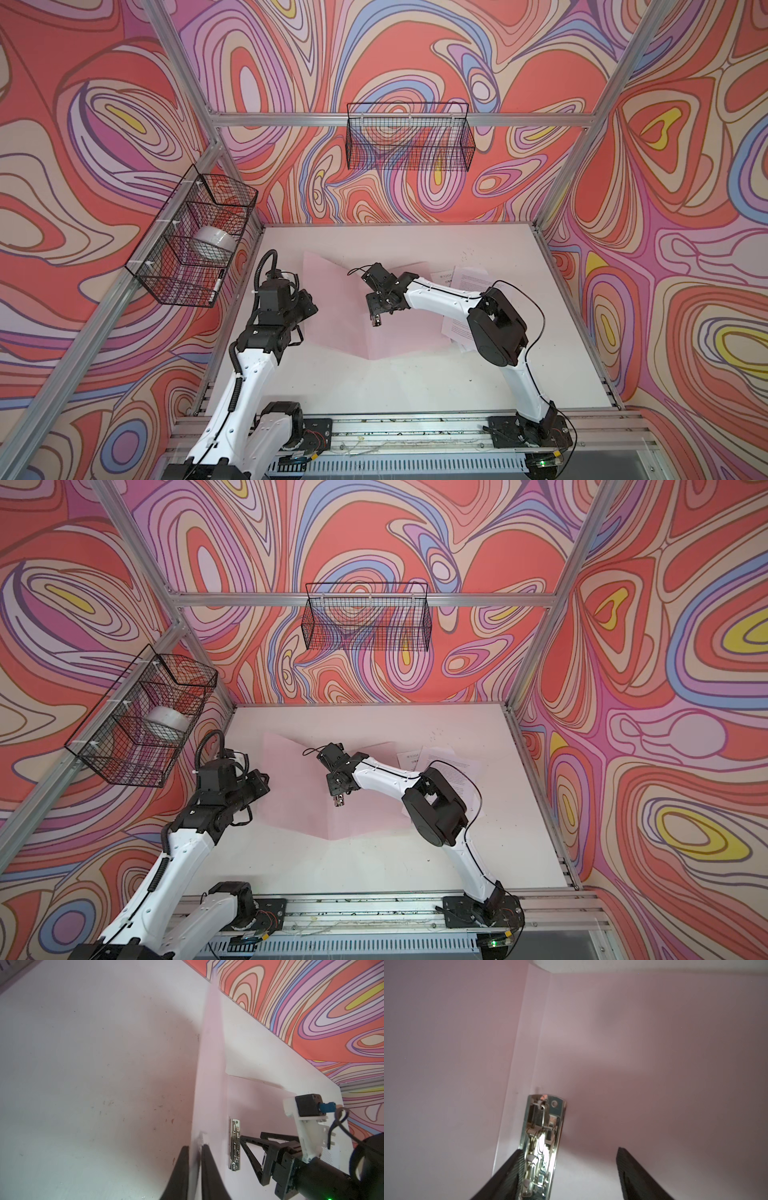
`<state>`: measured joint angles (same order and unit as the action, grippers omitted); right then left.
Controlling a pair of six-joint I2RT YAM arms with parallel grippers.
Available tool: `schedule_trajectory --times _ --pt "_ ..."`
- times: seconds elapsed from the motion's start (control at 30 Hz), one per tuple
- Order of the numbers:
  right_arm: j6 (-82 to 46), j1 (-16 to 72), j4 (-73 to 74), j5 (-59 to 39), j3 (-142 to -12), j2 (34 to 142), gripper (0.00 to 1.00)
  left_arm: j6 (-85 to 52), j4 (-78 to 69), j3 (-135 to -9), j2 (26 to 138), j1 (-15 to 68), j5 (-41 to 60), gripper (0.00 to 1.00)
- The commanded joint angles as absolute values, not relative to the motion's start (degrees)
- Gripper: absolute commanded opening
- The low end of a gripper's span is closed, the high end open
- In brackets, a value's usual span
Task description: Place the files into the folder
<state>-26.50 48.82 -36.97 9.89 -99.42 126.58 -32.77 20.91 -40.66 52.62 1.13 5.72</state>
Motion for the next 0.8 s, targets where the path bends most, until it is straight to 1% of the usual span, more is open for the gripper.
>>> schedule_trajectory --times 0.0,0.13,0.23,0.27,0.33,0.4,0.63,0.77 --pt "-27.18 49.88 -37.49 11.35 -99.05 128.75 0.73 -32.52 24.35 -42.33 54.5 0.97 2.13 0.33" --pt "-28.36 50.6 -36.75 11.22 -97.21 129.46 0.72 -32.41 25.0 -43.15 56.66 0.97 2.13 0.33" --pt "-29.4 50.7 -36.23 11.26 -94.95 129.38 0.7 -32.49 25.87 -43.7 57.33 0.97 0.83 0.36" --pt "-29.59 50.69 -35.93 11.31 -94.12 129.14 0.7 -32.59 26.52 -43.97 57.41 0.97 -0.07 0.39" --pt "-30.24 50.67 -35.25 11.26 -92.14 128.44 0.7 -33.06 28.17 -44.44 57.64 0.97 -2.83 0.49" --pt "-30.75 50.7 -34.73 11.09 -90.56 128.03 0.69 -34.01 29.9 -44.65 57.46 0.97 -5.94 0.54" --pt "-32.41 50.64 -33.36 10.25 -85.26 125.65 0.68 -36.79 36.37 -43.97 55.96 1.82 -16.17 0.55" --pt "-32.95 50.71 -32.07 9.05 -83.33 124.52 0.67 -37.72 35.8 -41.62 57.12 1.93 -18.44 0.54"
